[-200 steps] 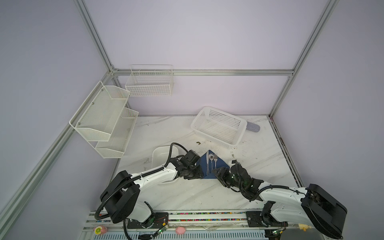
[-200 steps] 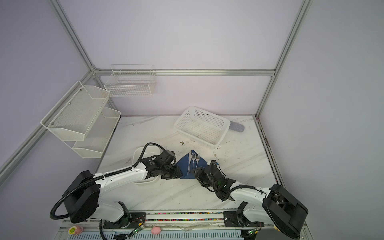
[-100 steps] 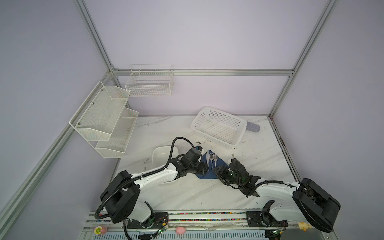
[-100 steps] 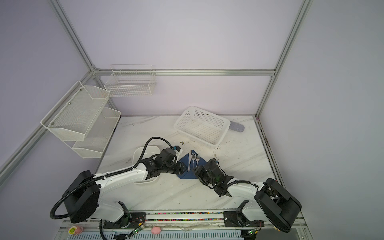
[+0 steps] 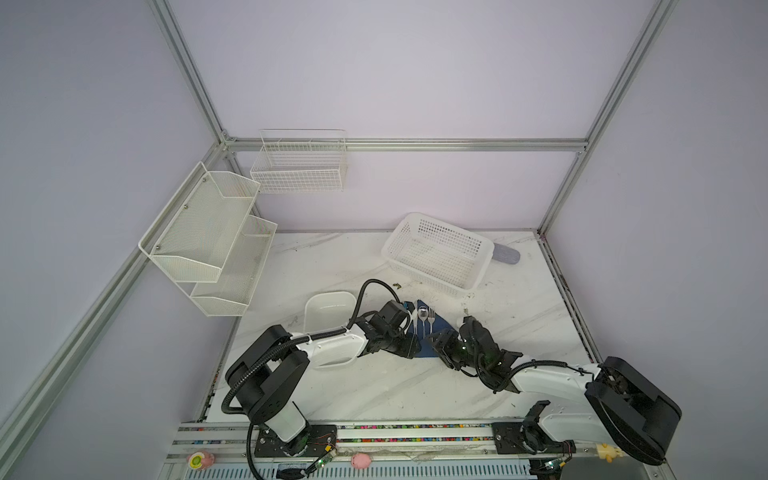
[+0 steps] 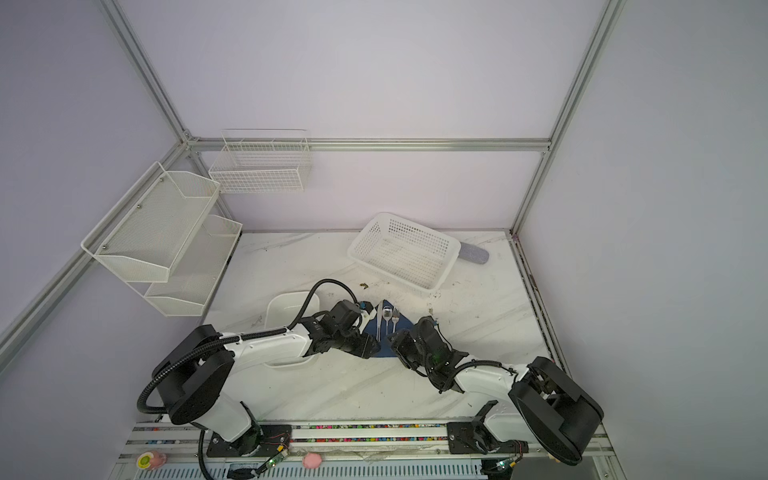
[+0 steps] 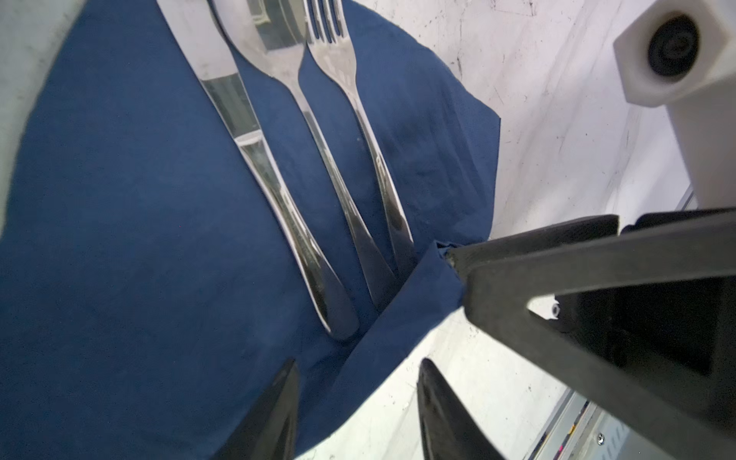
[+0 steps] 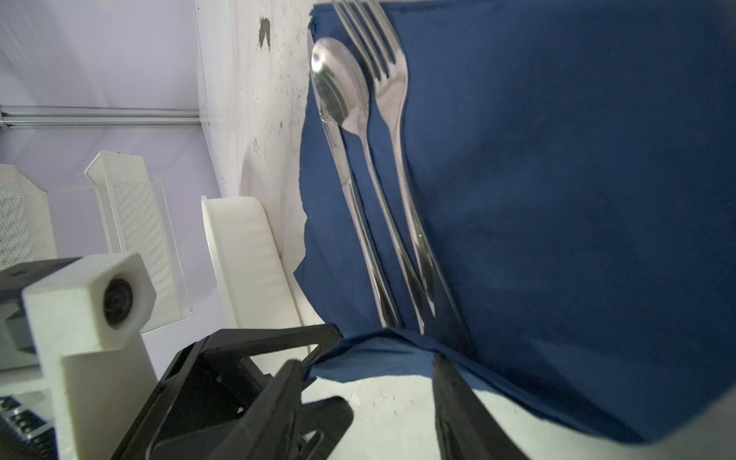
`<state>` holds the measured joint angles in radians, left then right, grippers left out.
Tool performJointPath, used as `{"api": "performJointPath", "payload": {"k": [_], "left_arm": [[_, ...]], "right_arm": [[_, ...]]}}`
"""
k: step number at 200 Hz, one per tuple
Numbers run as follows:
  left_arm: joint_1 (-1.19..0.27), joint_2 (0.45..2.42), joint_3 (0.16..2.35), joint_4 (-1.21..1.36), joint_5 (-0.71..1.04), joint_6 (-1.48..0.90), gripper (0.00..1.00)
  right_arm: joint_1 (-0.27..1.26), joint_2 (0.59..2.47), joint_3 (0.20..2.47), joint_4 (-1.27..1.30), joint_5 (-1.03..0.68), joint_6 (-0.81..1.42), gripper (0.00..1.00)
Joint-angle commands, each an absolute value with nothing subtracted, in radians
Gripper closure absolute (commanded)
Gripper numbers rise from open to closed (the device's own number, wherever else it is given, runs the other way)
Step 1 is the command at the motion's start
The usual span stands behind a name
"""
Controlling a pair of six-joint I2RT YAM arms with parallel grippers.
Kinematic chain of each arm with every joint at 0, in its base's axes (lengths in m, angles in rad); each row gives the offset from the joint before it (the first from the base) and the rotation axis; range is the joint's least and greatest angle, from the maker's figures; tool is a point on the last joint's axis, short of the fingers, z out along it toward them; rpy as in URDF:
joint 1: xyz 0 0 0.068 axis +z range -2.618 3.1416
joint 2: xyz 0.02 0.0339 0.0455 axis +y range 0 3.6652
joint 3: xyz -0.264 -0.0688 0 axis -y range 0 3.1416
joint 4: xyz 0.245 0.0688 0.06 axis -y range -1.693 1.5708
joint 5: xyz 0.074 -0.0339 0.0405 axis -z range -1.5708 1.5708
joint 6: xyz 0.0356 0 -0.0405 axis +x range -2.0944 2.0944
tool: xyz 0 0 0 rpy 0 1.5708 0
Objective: Place the utensils on the paper napkin and roll it up
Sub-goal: 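Pinch the near napkin corner with both grippers and fold it over the handles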
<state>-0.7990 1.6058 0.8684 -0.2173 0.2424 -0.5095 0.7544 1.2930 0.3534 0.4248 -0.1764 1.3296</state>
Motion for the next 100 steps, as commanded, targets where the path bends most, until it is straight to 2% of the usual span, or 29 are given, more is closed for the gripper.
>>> {"api": "performJointPath", "payload": {"k": [1,53,78,100], "left_arm": [[-0.802,1.618,0.916,-0.219,0.230,-0.475,0.54],[-0.800,1.659,0.933,-0.252,0.135,-0.538,0.67],[-0.801,1.664,0.931,-0.240,0.131,-0.570,0.68],[-0.801,1.659,0.929,-0.240,0.117,-0.584,0.69]], "right_arm": [[0.747,1.265,0.345,0.425,-0.175,1.348,0.45],[0.745,1.190,0.375,0.282,-0.147,1.280,0.43],[0.746,1.153,0.393,0.198,-0.140,1.206,0.43],[0.746,1.144,0.416,0.136,-0.160,1.131,0.48]]}}
